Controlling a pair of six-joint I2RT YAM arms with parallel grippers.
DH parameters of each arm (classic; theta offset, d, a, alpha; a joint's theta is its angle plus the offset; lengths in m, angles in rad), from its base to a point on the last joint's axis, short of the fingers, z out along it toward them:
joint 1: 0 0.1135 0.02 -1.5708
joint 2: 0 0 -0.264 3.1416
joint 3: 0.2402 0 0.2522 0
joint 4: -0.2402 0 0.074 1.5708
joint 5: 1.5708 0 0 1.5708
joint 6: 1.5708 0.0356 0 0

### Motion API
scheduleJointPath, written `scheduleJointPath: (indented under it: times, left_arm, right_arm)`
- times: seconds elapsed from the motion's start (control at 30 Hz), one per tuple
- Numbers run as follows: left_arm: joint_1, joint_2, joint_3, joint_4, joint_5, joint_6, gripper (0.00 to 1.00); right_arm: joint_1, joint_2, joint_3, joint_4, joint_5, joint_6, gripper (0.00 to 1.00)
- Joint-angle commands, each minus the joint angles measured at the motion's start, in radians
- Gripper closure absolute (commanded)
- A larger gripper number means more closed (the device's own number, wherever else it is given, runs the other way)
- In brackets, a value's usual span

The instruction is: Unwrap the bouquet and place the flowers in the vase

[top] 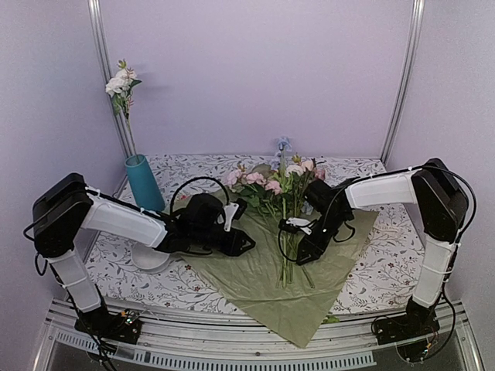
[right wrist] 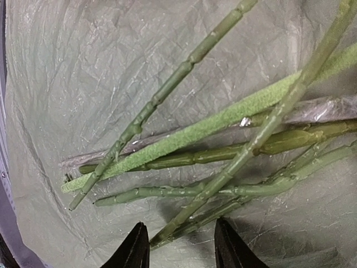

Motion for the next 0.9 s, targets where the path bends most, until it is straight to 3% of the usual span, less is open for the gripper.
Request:
scheduleJointPath:
  times: [0.0, 0.17, 0.47, 0.73, 0.87]
  left_arm:
    - [-0.018, 0.029, -0.023, 0.085, 0.025, -0.037, 0.65]
    - [-0.019, 0.057, -0.036, 0.118, 0.041, -0.054, 0.65]
    - [-0.019, 0.071, -0.046, 0.140, 0.036, -0.063, 0.65]
    - [-0.018, 0.050, -0.026, 0.145, 0.030, -0.054, 0.64]
    - [-0.018, 0.015, -0.019, 0.195, 0.028, -0.035, 0.58]
  right_arm:
    - [0.008, 0.043, 0.023, -0.009, 0.016, 0.010, 0.61]
    - [0.007, 0.045, 0.055, -0.011, 0.025, 0.026, 0.70]
    - [-0.034, 0.017, 0.083, -0.031, -0.008, 0.063, 0.99]
    - [-0.212, -0.051, 0.102, -0.081, -0.333, 0.075, 1.00]
    - [-0.253, -0.085, 0.102, -0.079, -0.418, 0.063, 1.00]
